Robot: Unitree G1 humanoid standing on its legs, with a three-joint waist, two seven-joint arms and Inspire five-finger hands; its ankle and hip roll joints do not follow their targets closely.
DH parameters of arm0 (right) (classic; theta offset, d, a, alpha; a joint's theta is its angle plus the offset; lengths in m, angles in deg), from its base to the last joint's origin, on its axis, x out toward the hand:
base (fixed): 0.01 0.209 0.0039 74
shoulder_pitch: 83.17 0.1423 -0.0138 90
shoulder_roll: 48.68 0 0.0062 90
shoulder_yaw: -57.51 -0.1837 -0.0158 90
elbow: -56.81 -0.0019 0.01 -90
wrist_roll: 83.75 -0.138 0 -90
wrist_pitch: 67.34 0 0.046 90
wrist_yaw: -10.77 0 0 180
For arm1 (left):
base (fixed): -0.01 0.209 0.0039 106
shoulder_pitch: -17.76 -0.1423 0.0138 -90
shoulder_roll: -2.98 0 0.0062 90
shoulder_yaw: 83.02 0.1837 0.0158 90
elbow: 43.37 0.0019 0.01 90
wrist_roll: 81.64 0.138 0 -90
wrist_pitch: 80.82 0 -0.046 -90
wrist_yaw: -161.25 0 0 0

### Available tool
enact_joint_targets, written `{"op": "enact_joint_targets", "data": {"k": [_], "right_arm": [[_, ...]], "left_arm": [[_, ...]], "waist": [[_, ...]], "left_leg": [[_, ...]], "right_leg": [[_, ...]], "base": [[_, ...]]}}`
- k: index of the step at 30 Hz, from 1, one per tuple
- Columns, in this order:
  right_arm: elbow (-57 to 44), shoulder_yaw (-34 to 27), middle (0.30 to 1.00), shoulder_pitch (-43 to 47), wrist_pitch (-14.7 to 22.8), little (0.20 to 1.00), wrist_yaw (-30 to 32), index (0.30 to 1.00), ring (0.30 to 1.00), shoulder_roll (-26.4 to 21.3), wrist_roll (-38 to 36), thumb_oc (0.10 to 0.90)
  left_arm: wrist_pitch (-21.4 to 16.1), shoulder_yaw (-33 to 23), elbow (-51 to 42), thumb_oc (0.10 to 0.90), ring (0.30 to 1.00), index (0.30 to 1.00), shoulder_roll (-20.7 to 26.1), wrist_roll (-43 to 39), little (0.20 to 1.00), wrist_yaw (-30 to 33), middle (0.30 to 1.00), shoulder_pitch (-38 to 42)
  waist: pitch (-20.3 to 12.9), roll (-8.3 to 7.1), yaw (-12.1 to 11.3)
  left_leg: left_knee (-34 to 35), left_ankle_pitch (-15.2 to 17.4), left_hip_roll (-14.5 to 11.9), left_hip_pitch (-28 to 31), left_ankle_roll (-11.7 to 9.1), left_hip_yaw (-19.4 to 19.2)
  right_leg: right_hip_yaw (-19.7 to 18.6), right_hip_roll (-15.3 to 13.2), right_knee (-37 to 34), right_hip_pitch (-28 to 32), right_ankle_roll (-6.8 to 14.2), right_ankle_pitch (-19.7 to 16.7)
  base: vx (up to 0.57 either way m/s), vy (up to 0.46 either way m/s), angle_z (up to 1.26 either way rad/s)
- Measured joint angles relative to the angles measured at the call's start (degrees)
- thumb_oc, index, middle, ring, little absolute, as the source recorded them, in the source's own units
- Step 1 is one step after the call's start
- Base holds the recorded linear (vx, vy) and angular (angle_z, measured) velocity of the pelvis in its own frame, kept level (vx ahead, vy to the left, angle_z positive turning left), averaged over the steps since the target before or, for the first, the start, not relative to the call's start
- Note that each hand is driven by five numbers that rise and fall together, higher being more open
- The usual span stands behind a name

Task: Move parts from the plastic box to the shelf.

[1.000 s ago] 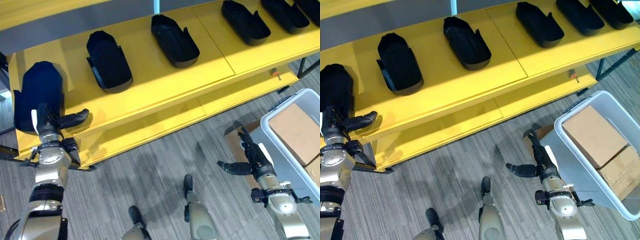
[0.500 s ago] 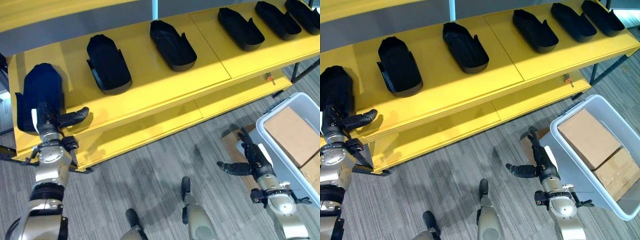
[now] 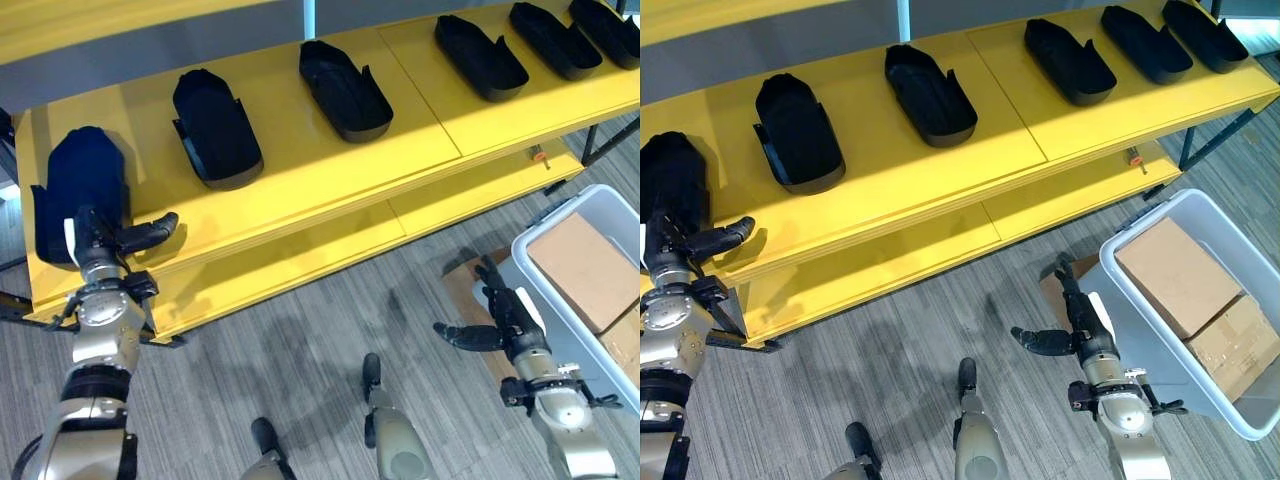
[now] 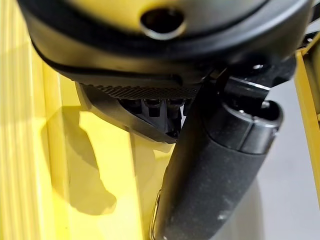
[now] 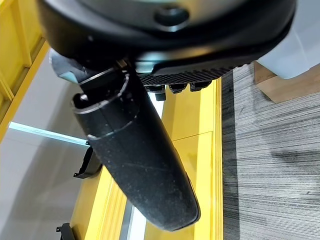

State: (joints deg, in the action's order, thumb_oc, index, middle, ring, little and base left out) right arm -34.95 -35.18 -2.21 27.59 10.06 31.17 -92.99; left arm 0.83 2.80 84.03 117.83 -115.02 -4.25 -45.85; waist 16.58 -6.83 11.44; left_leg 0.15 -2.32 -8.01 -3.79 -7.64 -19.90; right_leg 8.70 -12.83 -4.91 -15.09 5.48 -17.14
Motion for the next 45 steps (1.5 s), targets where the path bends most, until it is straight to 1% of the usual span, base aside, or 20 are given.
{"op": "enact_joint_targets", "data": {"k": [12,15,34,39,45], "right_arm": [[0.0,0.0,1.000,0.0,0.0,1.000,0.0,1.000,1.000,0.1,0.0,0.900],[0.0,0.0,1.000,0.0,0.0,1.000,0.0,1.000,1.000,0.1,0.0,0.900],[0.0,0.2,1.000,0.0,0.0,1.000,0.0,1.000,1.000,0.1,0.0,0.900],[0.0,0.2,1.000,0.1,0.0,1.000,0.0,1.000,1.000,0.1,0.0,0.900],[0.2,0.2,1.000,0.1,0.0,1.000,0.0,1.000,1.000,0.1,0.0,0.900]], "left_arm": [[0.0,0.0,-0.8,0.900,1.000,1.000,-0.1,-0.3,1.000,0.2,1.000,0.1],[-0.1,0.0,-2.0,0.900,1.000,1.000,-0.2,-2.2,1.000,0.2,1.000,0.1],[-0.3,0.0,-2.1,0.900,1.000,1.000,-0.3,-2.2,1.000,0.3,1.000,1.1],[-0.3,-0.6,-2.1,0.900,1.000,1.000,0.7,-1.8,1.000,0.4,1.000,0.9],[-0.6,-1.0,-5.8,0.900,1.000,1.000,1.8,-1.9,1.000,1.2,1.000,0.6]], "waist": [[0.0,0.02,0.9],[0.0,0.02,0.9],[0.0,0.08,0.7],[-0.1,0.21,0.6],[-0.4,0.77,-0.8]], "left_leg": [[0.0,0.0,0.0,0.3,0.0,-0.2],[0.0,0.0,0.1,0.5,0.0,-0.2],[0.0,0.0,0.1,0.8,0.0,-0.3],[0.0,0.0,0.1,0.9,0.0,-0.2],[0.1,-0.1,0.1,1.1,0.0,0.0]], "right_leg": [[-0.2,0.0,0.0,0.1,-0.1,-0.1],[-0.2,0.0,0.0,0.2,-0.1,-0.1],[-0.3,0.0,0.0,0.5,-0.1,0.0],[-0.3,0.0,0.0,0.6,-0.1,0.0],[-0.1,0.0,0.0,1.1,-0.1,-0.1]], "base": [[0.00,0.000,0.00],[0.00,0.000,0.00],[0.00,0.000,0.00],[0.00,0.000,0.00],[0.00,-0.004,0.02]]}}
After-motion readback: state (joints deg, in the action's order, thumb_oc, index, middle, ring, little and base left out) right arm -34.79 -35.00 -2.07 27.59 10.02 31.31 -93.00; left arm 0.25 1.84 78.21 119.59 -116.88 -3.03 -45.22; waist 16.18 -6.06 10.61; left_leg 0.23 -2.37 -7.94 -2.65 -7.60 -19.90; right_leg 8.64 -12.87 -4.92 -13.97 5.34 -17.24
